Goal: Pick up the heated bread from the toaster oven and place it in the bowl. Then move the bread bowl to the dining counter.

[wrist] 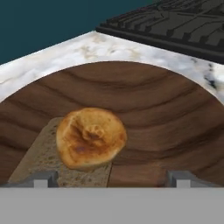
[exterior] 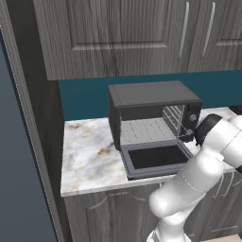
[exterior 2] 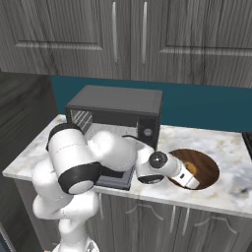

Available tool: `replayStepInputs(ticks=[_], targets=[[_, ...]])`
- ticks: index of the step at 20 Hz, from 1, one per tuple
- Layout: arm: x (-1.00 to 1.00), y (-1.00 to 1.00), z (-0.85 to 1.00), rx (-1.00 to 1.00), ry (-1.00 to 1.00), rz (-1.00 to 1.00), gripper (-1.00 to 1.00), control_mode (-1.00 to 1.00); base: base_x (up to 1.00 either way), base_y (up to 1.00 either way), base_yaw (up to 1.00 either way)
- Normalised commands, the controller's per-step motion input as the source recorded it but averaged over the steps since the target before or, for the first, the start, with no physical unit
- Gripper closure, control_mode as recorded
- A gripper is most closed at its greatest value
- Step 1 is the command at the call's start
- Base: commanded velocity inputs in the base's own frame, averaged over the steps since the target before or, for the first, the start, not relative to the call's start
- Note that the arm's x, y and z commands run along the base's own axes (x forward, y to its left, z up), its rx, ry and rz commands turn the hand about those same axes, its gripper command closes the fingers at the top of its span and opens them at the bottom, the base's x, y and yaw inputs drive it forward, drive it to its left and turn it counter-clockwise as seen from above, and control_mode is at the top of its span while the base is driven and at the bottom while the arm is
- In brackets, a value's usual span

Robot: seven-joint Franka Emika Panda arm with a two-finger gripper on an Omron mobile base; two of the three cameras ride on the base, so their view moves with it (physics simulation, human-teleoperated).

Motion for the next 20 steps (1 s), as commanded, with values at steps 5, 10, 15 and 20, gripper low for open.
replayStepInputs(ticks=[5,10,15,20], targets=[[0.1,0.0,1.0,0.0,0.2,0.0,-1.0,-1.0,0.0,0.0,0.0],[0.18,0.0,1.0,0.0,0.28,0.0,-1.0,-1.0,0.0,0.0,0.0],[0.11,0.0,0.96,0.03,0.23,-0.02,-1.0,-1.0,0.0,0.0,0.0],[0.02,0.0,0.96,0.18,0.06,-0.11,-1.0,-1.0,0.0,0.0,0.0]])
